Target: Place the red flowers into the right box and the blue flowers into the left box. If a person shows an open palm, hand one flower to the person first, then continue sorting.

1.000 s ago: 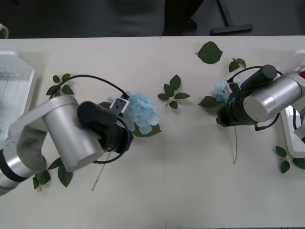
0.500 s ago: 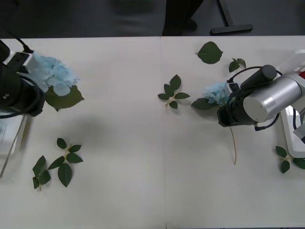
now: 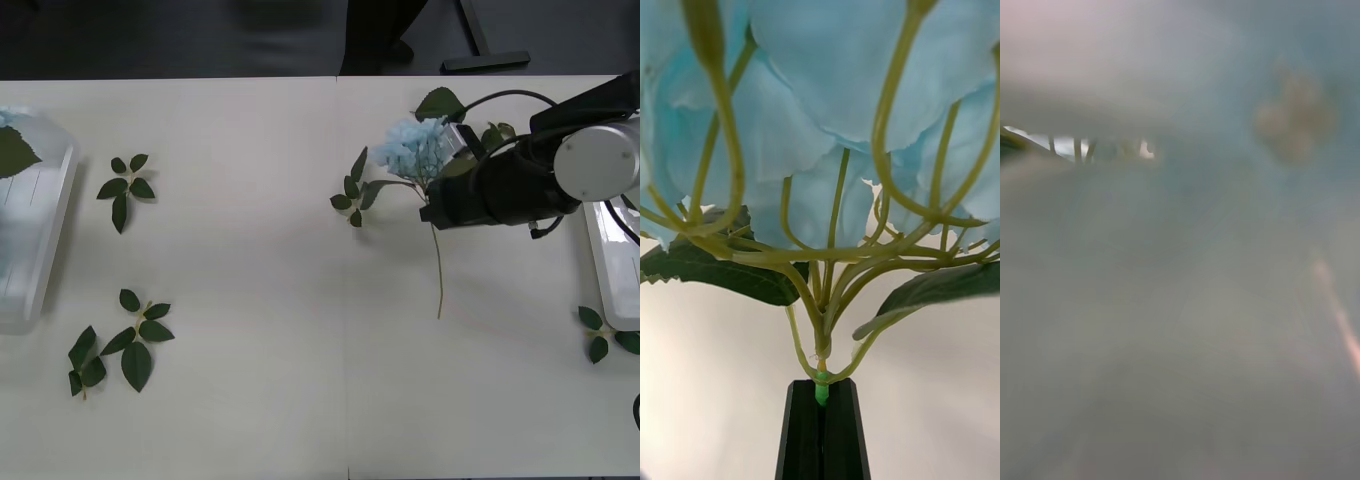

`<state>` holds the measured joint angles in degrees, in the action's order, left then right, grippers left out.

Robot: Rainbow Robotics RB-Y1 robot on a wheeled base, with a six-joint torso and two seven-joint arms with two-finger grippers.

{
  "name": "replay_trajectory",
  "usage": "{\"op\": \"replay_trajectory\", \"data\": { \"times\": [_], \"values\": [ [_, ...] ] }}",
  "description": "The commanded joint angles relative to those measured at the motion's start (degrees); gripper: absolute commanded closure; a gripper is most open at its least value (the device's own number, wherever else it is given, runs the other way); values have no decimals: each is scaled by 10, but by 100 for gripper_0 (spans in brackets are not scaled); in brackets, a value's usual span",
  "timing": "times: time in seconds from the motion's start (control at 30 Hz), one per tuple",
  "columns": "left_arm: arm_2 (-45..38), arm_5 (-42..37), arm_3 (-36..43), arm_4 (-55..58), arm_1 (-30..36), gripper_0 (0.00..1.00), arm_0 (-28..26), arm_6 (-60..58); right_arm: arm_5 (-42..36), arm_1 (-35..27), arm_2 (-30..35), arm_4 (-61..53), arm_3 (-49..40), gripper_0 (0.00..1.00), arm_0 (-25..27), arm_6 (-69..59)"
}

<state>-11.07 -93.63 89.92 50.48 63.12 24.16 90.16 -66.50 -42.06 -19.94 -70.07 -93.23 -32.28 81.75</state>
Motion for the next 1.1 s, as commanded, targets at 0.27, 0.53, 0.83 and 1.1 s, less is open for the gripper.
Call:
{"op": "replay_trajectory", "data": {
  "times": [0.27,0.53,0.83,1.1],
  "values": [
    [-1,158,-103,-71,34,100,-55,144,102,43,12,-164,-15,100,-85,206],
    [20,199,-107,-94,24,65,-74,155,117,73,11,-221,-15,100,-98,257],
    [20,199,-107,-82,19,8,-73,162,132,112,9,-238,-15,100,-109,255],
    [19,199,-107,-61,19,0,-75,173,166,121,-18,-239,-15,100,-109,249]
  ]
}}
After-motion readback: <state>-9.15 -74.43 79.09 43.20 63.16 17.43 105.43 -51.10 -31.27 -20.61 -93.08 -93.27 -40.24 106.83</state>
